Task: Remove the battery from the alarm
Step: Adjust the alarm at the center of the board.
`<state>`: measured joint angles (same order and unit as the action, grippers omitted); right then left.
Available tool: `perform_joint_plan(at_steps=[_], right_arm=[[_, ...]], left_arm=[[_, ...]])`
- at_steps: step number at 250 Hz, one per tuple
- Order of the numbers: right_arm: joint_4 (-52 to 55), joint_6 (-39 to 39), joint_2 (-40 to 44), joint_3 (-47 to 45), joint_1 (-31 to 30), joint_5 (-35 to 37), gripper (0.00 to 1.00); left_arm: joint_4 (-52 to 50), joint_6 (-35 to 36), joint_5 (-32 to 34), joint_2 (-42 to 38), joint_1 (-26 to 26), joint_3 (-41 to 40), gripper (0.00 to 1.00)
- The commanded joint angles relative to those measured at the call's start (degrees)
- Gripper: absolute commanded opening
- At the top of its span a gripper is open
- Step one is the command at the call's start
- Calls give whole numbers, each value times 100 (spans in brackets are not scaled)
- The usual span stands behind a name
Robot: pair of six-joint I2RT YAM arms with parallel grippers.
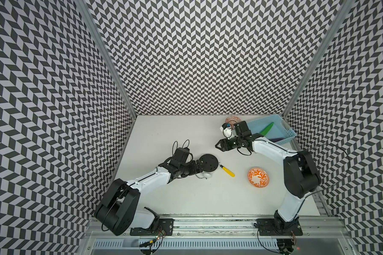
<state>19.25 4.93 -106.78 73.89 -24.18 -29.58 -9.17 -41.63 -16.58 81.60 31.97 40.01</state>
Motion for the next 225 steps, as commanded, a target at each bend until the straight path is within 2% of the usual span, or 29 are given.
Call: perform_joint_plan(at_steps=[1,36,53,85,129,149,167,185,225], right_arm=[[-388,247,-230,-12,-60,-907,62],[-519,321,-220,-424,-76,-1135,58],[-551,318,-56,-717,-80,-1196,57],[-573,322,263,-1302,-98,-1482,51],[-739,638,754,-1972,-263,-1499,45],[-871,899,974,-2170,-485,-1366,45],[-936,1177,1099,-2292,-700,-1181,45],[-1166,1485,1261,-2467,-919,-1100,45],[-1717,1996,1446,-2658,-1402,-901,48]], left_arm=[[-369,257,718,321,201,303,84],[-661,511,1062,561,263,512,82],[-817,659,1343,561,213,588,69],[-891,924,1499,522,41,680,58],[-861,1173,1492,591,-69,763,59],[-750,1273,1290,734,-182,765,59],[-671,1345,1102,897,-232,847,56],[-541,1398,907,1058,-231,913,48],[-497,1633,920,1525,-279,1167,44]])
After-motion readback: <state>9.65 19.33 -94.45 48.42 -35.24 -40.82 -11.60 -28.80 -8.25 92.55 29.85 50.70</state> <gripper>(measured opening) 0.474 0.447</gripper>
